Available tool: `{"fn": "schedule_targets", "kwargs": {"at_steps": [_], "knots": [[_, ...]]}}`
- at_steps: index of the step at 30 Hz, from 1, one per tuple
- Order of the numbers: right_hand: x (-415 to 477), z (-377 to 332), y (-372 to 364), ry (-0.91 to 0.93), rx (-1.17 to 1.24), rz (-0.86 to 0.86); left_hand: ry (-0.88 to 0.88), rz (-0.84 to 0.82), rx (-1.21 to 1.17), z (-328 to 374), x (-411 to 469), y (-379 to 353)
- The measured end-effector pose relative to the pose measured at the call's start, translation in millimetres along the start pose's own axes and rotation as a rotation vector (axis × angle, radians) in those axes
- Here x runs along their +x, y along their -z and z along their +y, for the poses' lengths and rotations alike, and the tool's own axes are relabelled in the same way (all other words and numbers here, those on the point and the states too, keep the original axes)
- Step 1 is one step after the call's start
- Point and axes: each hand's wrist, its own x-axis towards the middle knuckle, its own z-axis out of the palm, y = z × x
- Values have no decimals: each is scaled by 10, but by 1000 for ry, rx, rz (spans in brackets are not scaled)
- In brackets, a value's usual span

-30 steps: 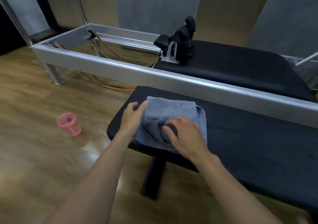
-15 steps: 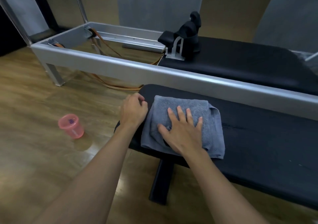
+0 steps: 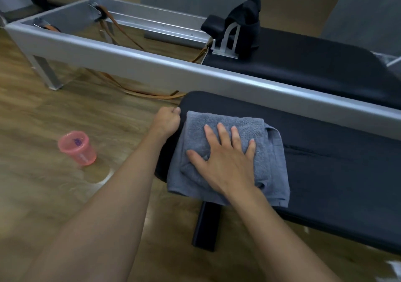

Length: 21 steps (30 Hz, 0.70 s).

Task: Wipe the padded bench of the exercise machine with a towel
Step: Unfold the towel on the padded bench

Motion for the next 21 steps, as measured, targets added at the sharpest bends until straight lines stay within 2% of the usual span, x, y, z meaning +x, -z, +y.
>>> {"fn": "schedule_targets", "kwargs": {"at_steps": [5, 8, 12, 14, 16, 19, 21], "knots": [[679, 99, -16, 36, 13, -28, 99, -50, -324, -114, 48, 30], [1306, 112, -19, 19, 2, -53, 117, -48, -358, -126, 101, 30], [1779, -14, -41, -13, -17, -27, 139, -11, -261, -120, 189, 13], [1758, -46, -35, -13, -40, -6, 182, 60, -233, -66, 178, 23], [1615, -52, -10, 10, -56, 4, 201, 106, -318, -40, 141, 24], [1230, -141, 17, 51, -38, -42, 245, -74, -696, -40, 56, 70], [874, -237, -4, 98, -3, -47, 246, -127, -732, -33, -6, 123]]}}
